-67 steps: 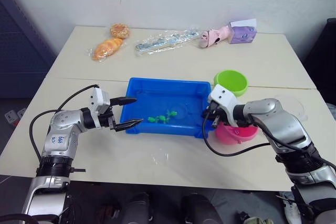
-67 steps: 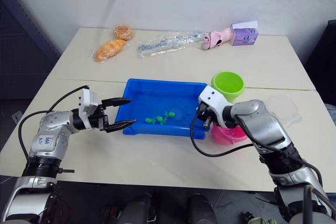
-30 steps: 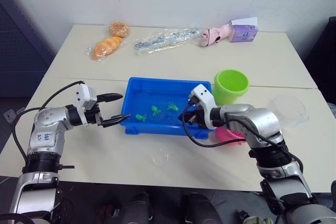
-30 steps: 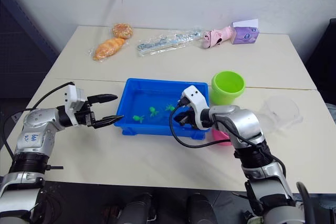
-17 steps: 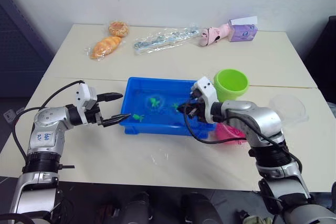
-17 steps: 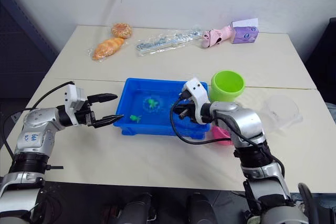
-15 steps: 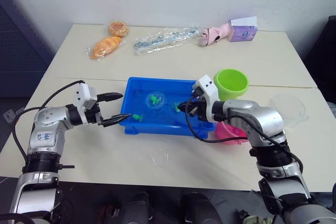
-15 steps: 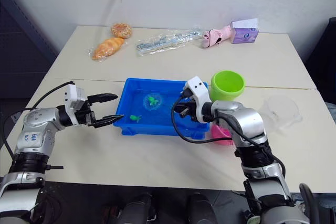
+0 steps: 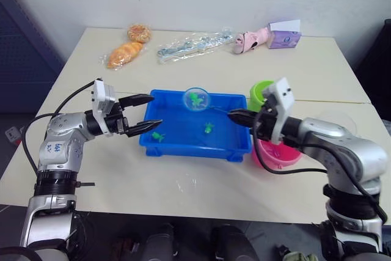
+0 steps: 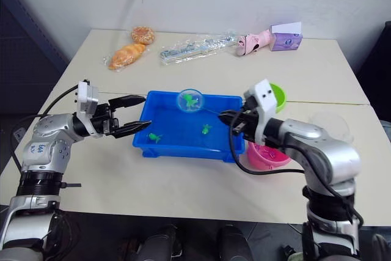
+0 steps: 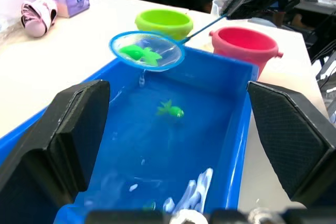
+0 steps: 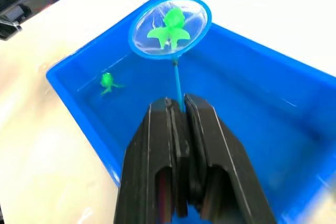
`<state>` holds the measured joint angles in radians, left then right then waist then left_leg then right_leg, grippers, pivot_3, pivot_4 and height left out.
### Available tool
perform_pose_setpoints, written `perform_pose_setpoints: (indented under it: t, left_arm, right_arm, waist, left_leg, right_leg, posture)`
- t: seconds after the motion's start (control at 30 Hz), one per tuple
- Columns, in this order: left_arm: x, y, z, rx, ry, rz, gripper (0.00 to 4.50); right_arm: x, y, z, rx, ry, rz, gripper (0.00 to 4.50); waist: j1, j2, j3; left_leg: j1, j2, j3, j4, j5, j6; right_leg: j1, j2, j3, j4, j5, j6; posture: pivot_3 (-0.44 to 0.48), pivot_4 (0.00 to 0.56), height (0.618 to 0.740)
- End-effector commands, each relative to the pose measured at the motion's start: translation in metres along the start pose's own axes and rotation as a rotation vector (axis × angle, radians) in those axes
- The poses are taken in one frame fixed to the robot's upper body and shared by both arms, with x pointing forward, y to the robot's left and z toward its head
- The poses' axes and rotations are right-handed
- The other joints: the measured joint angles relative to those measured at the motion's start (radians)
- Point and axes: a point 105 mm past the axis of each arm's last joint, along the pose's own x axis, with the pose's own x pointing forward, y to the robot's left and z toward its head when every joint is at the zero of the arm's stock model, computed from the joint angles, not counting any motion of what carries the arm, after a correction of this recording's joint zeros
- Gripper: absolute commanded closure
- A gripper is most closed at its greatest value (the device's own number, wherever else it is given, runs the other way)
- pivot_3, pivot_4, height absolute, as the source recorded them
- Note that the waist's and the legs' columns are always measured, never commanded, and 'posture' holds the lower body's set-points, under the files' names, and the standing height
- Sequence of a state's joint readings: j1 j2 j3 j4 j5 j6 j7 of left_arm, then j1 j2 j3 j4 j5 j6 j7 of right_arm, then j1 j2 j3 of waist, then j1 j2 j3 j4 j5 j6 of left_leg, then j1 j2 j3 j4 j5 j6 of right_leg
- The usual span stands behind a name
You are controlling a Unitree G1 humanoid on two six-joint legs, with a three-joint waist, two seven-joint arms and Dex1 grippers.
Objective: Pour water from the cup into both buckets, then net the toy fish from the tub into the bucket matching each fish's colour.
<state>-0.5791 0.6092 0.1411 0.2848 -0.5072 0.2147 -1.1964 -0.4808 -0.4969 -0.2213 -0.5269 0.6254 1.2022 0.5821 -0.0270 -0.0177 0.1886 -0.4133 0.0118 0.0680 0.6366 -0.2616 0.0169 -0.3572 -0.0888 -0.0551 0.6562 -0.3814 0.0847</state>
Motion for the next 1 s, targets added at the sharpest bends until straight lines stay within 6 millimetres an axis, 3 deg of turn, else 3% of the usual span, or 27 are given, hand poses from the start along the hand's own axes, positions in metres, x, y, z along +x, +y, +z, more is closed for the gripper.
perform_pose_setpoints:
  t: [0.03,0.23,0.37,0.5,0.77,1.0]
  left_arm:
    - [0.011,0.0,0.014,0.022,-0.044,-0.025,0.03]
    - [0.028,0.002,0.019,0.037,-0.068,-0.035,0.03]
    - [0.039,0.0,0.018,0.031,-0.088,-0.056,0.03]
    - [0.044,-0.001,0.014,0.018,-0.088,-0.057,0.03]
    - [0.048,-0.003,0.013,0.051,-0.104,-0.056,0.03]
    - [0.052,-0.007,0.012,0.069,-0.117,-0.057,0.03]
  right_arm:
    - [-0.026,0.001,0.021,-0.061,-0.062,-0.056,4.5]
    - [-0.059,-0.017,0.038,-0.083,-0.096,-0.187,4.5]
    - [-0.088,-0.054,0.04,-0.12,-0.08,-0.394,4.5]
    - [-0.105,-0.092,0.035,-0.148,-0.089,-0.575,4.5]
    - [-0.099,-0.126,0.017,-0.411,0.014,-0.707,4.5]
    - [-0.096,-0.134,0.005,-0.611,0.087,-0.738,4.5]
  waist:
    - [-0.001,0.0,0.0]
    - [0.001,0.0,0.0]
    - [0.003,0.0,0.0]
    - [0.001,0.0,0.0]
    - [0.001,0.0,0.0]
    - [0.004,0.0,0.0]
  left_leg:
    - [0.0,0.0,0.0,0.0,0.0,0.0]
    - [0.0,0.0,0.0,0.0,0.001,0.0]
    - [0.0,-0.001,0.0,0.0,0.002,0.0]
    - [0.0,-0.001,0.001,0.0,0.003,0.0]
    - [0.001,-0.001,0.002,0.0,0.004,-0.001]
    - [0.001,-0.001,0.002,0.0,0.005,-0.001]
  right_leg:
    - [0.0,0.0,0.0,0.0,0.0,0.0]
    - [0.0,0.0,0.0,0.0,0.0,0.0]
    - [0.001,0.0,0.0,-0.001,0.0,0.0]
    - [0.001,0.0,0.0,-0.002,0.0,0.0]
    - [0.001,0.001,0.001,-0.001,0.0,0.0]
    - [0.001,0.001,0.001,0.0,0.0,0.0]
  posture:
    - [0.0,0.15,0.74]
    - [0.0,0.15,0.74]
    - [0.0,0.15,0.74]
    - [0.0,0.15,0.74]
    - [0.0,0.15,0.74]
    - [0.0,0.15,0.74]
